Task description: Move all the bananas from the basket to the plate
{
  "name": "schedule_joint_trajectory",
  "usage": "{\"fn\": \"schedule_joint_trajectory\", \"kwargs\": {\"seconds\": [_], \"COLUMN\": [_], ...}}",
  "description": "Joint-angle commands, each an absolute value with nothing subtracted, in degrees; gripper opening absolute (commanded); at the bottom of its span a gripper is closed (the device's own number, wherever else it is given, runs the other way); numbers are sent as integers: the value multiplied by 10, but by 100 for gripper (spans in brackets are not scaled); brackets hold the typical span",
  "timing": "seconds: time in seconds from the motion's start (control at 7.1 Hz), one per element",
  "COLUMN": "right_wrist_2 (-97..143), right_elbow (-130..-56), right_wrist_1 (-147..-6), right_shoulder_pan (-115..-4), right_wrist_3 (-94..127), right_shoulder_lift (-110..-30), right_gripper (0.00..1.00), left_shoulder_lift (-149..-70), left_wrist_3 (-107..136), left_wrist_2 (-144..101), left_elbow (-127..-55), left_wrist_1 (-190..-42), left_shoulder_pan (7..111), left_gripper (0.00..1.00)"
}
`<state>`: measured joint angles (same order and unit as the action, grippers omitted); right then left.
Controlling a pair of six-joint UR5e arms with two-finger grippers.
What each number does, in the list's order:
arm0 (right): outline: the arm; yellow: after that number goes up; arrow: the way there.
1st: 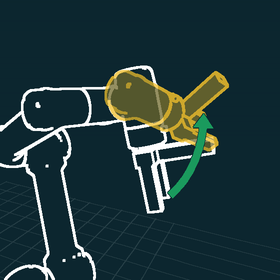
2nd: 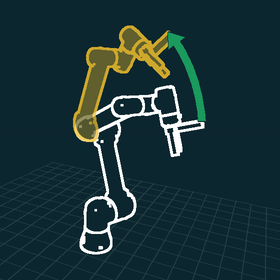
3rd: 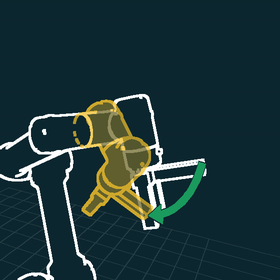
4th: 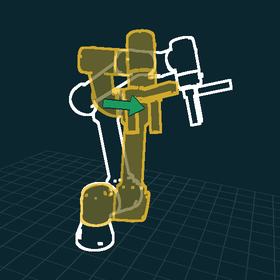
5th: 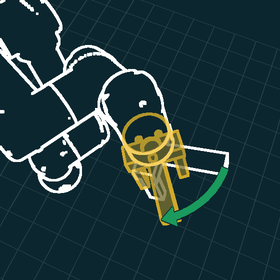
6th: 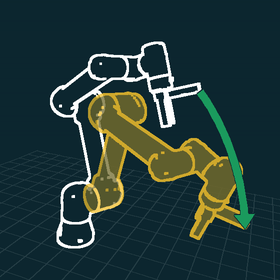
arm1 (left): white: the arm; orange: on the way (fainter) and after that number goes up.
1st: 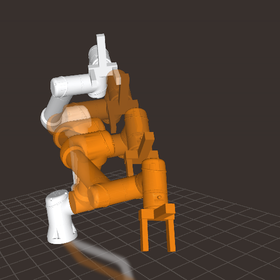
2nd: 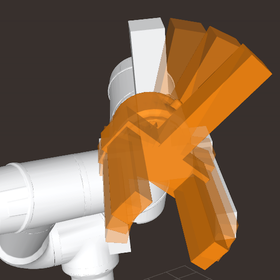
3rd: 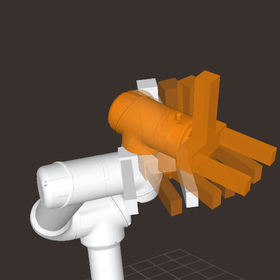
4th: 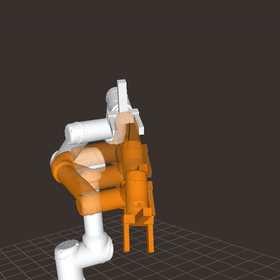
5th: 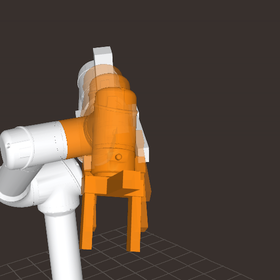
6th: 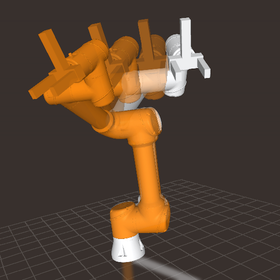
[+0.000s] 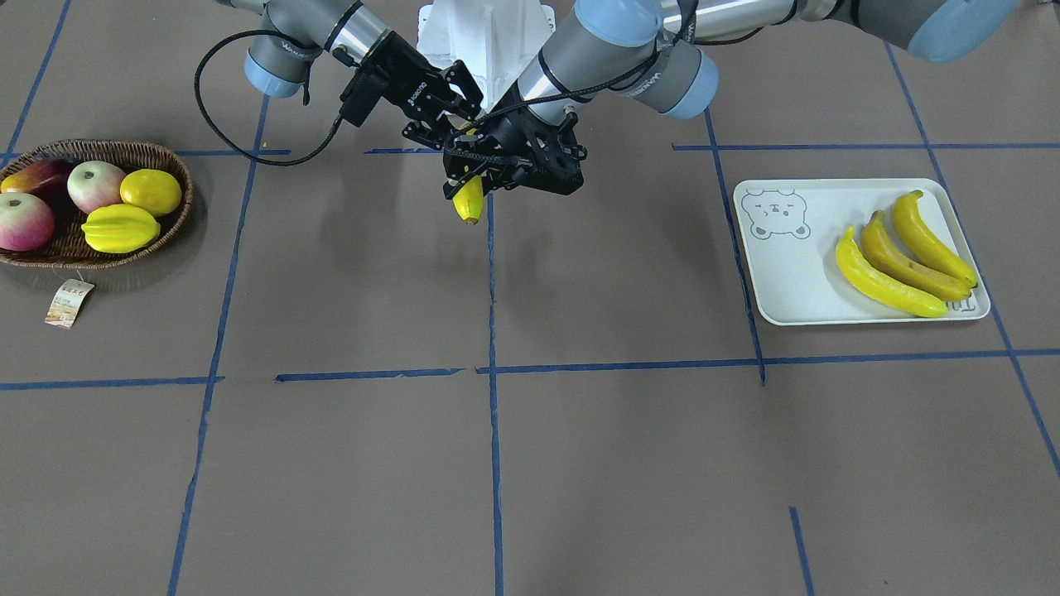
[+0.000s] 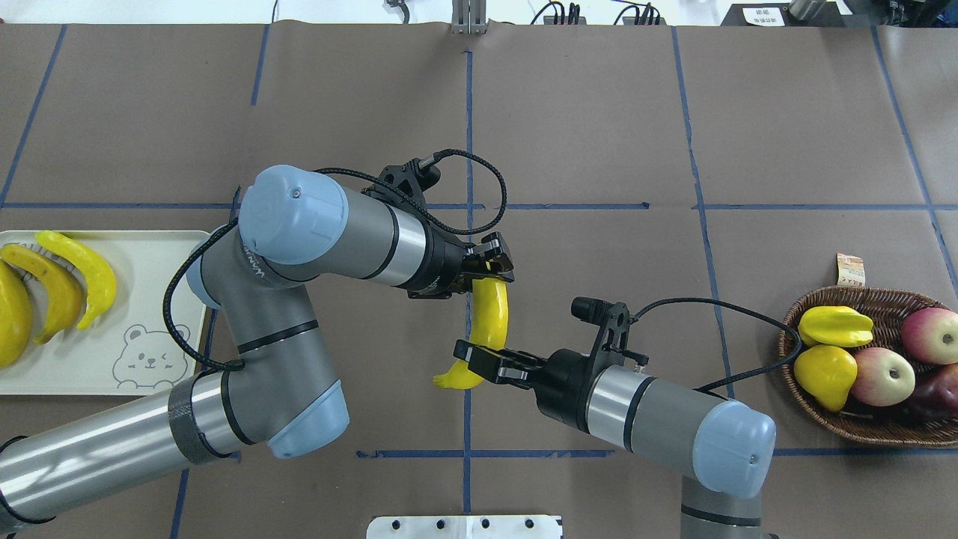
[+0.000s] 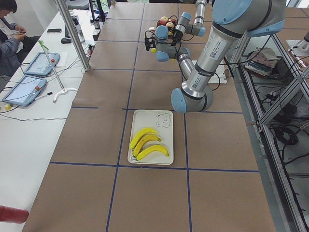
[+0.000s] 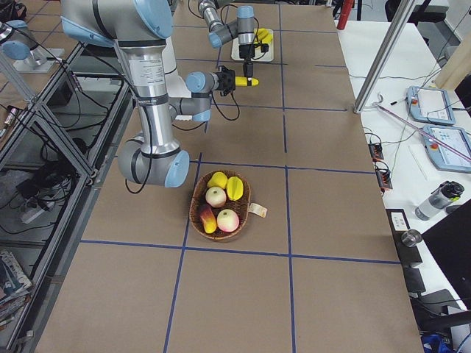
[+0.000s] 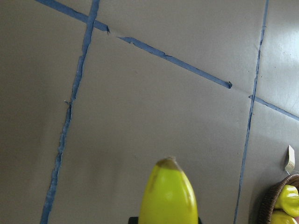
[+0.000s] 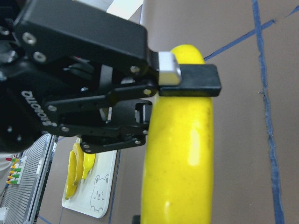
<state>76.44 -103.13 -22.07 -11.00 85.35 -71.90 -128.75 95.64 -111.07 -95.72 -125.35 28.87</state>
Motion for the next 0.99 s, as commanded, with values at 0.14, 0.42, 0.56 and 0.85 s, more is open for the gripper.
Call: {"fn": "schedule_joint_trajectory", "kwargs": {"seconds": [0.14,0.42,0.56,0.85], "right_wrist_2": [765,767,768,771], "right_elbow": [-1032,-1033,-1032,-1034], "right_wrist_1": [-222,-222,-226,-232], "right_shoulder_pan": [-115,-119,-123,-133], "right_wrist_3": [855,855,855,855], "right_shoulder_lift": [-701,-701,-701,-701], "right_gripper": [99,99,99,99], "left_shoulder_lift": [-1285,-1281,-1265,-1260], "left_wrist_3": [984,981,977,976], "left_wrist_2": [-1112,-1117,-1118,-1119], "left_elbow": [-961,-964,-968,-969], "left_wrist_1": [-1256,-1255,-1255,-1254], "left_shoulder_pan": [292,308,317,330], "left_gripper": [0,0,0,0]}}
